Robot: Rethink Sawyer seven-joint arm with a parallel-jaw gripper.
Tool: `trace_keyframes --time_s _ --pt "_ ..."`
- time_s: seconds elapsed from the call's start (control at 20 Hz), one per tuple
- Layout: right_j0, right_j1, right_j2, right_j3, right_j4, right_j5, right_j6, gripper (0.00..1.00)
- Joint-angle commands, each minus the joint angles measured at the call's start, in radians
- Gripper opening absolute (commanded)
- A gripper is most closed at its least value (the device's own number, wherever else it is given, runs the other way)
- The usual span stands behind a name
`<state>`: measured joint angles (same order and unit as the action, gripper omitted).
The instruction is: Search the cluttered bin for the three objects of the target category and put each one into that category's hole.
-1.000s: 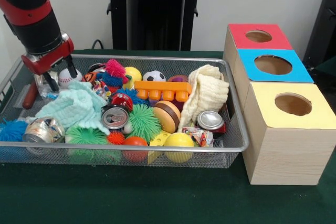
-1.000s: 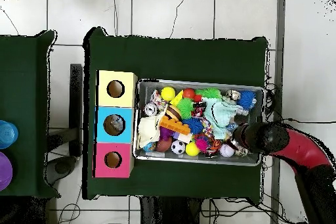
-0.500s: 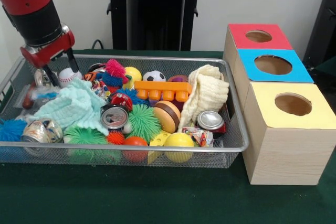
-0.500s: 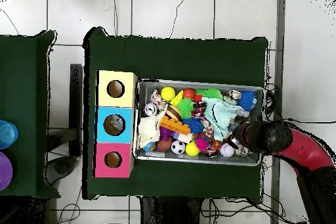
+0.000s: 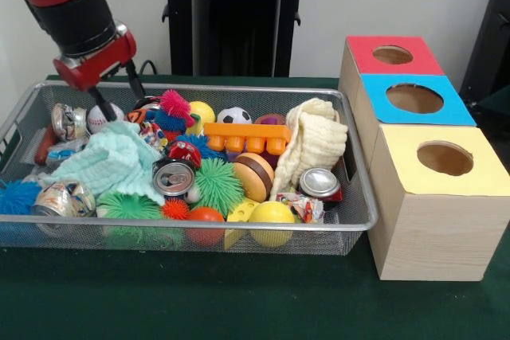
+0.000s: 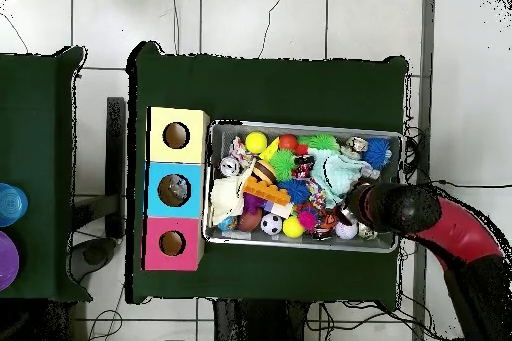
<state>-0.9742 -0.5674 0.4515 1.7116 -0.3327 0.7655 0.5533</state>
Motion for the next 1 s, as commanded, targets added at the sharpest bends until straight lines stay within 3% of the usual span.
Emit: trace_keyframes --time_s 0.05,0.15,0.3,0.45,0.65,1.0 --pt "-0.006 0.002 0.115 0.133 0.055 -0.112 0.131 1.0" --pt "0.016 -0.009 0.087 0.126 0.039 -0.119 0.15 1.0" --pt "0.102 -0.022 -0.018 0.042 -0.056 -0.08 0.157 1.0" --pt "0.142 -0.02 -0.077 -0.027 -0.117 -0.025 0.126 1.0" --pt "0.156 -0.032 -0.108 -0.096 -0.162 0.066 0.052 1.0" --pt "0.15 -0.056 -0.091 -0.183 -0.177 0.212 -0.043 1.0"
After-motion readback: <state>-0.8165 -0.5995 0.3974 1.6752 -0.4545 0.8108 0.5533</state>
